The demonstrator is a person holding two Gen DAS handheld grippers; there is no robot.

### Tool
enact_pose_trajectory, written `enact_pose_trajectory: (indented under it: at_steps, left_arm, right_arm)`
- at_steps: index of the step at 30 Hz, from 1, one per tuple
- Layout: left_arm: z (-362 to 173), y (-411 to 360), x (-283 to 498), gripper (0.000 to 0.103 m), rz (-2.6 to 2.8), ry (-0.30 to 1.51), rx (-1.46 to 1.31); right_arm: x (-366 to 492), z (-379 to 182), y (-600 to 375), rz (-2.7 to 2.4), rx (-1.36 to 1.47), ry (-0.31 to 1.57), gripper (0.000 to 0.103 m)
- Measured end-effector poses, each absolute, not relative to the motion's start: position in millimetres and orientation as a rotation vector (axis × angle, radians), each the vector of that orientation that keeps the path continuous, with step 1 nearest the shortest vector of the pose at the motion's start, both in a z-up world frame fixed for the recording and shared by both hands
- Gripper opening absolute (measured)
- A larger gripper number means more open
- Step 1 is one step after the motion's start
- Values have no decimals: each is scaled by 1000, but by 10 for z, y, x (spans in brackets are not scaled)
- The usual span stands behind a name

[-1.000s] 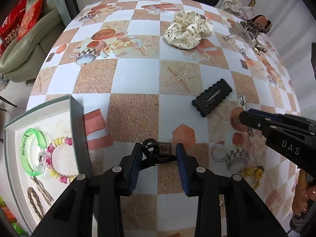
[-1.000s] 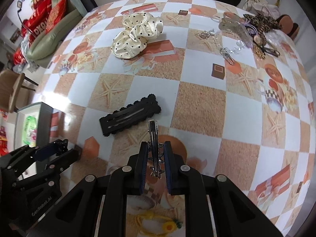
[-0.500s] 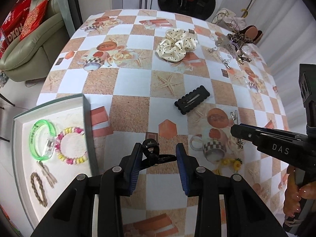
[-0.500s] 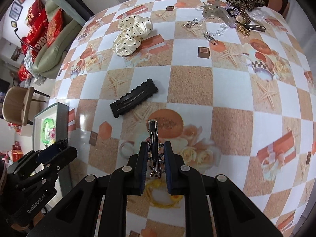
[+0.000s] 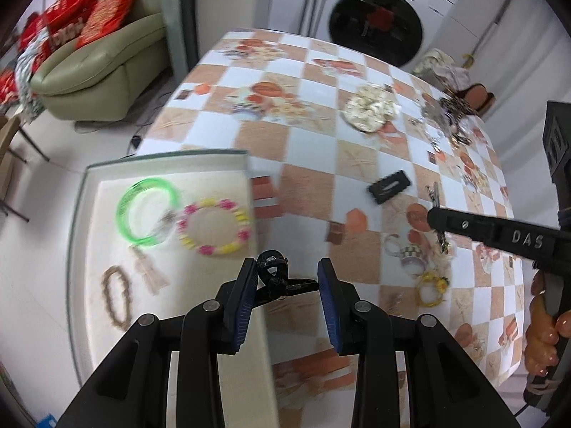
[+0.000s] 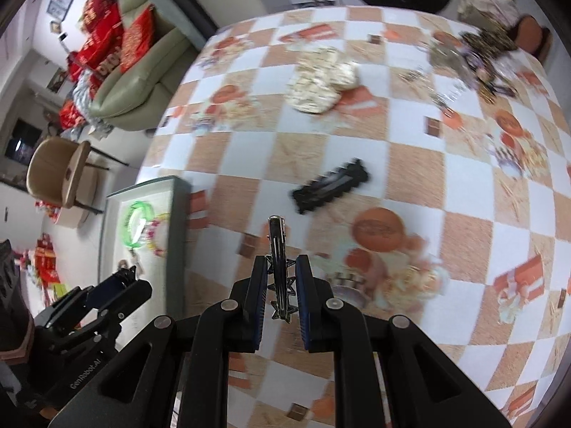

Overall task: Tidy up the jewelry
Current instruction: 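Carry both clips to the white tray and open the right gripper over the green bangle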

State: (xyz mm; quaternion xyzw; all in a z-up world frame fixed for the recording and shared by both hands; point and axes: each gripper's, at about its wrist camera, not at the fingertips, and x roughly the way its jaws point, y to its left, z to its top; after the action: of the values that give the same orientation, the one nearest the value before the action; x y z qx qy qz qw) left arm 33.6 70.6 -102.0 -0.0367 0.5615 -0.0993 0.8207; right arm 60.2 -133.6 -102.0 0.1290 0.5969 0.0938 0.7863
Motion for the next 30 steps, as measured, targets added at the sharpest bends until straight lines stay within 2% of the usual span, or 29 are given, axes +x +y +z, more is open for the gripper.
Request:
enact_pose_trajectory:
  at_steps: [17, 30]
  left_arm:
    - [-1297, 1965, -28, 40, 46, 1216, -213]
    - [-1650, 2215, -81, 40, 139, 1244, -206]
  right_arm:
    - [973, -1008, 282, 487, 116, 1303, 17]
    - [1236, -1391, 1102, 581, 17, 1335, 17]
